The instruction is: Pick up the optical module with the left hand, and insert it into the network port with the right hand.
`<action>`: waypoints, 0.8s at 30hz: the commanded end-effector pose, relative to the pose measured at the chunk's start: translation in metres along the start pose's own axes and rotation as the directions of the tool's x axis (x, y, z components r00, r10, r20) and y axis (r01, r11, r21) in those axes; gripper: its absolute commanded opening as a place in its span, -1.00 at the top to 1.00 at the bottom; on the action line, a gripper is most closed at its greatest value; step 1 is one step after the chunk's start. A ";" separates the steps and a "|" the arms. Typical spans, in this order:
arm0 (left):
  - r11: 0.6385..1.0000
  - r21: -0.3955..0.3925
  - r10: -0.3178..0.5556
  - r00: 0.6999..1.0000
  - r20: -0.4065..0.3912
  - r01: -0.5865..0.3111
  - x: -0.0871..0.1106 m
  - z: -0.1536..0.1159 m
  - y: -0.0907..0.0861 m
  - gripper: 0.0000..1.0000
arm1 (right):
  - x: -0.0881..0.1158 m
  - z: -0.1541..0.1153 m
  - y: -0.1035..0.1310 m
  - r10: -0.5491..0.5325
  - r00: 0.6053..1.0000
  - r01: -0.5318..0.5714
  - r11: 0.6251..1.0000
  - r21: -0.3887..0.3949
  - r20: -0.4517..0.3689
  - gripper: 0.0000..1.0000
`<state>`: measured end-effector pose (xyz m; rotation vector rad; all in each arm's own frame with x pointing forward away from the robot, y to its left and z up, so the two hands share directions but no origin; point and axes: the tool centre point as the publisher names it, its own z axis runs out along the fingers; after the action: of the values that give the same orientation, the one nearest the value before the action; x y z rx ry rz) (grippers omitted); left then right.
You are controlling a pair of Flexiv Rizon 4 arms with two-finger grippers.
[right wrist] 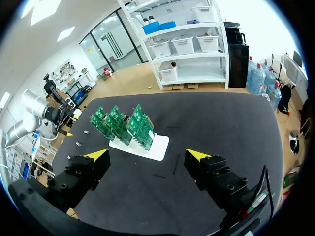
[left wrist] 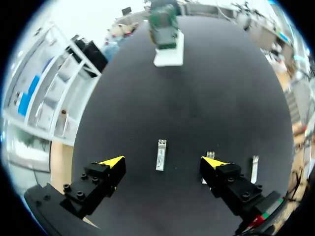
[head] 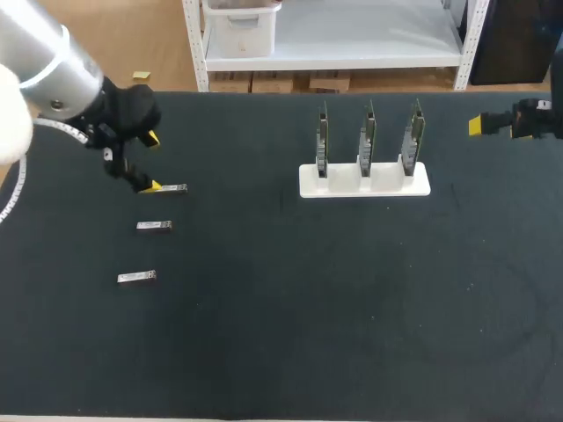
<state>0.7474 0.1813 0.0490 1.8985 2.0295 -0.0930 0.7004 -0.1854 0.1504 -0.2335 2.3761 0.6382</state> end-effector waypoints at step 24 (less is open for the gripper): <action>0.989 0.147 0.063 0.961 -0.268 -0.023 0.021 0.048 0.002 -1.00 | 0.000 0.000 0.001 0.001 1.000 -0.001 1.000 0.004 0.001 -1.00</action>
<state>0.7586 0.1883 0.0007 2.1497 2.2033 0.0312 0.7004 -0.1854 0.1504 -0.2335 2.3761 0.6382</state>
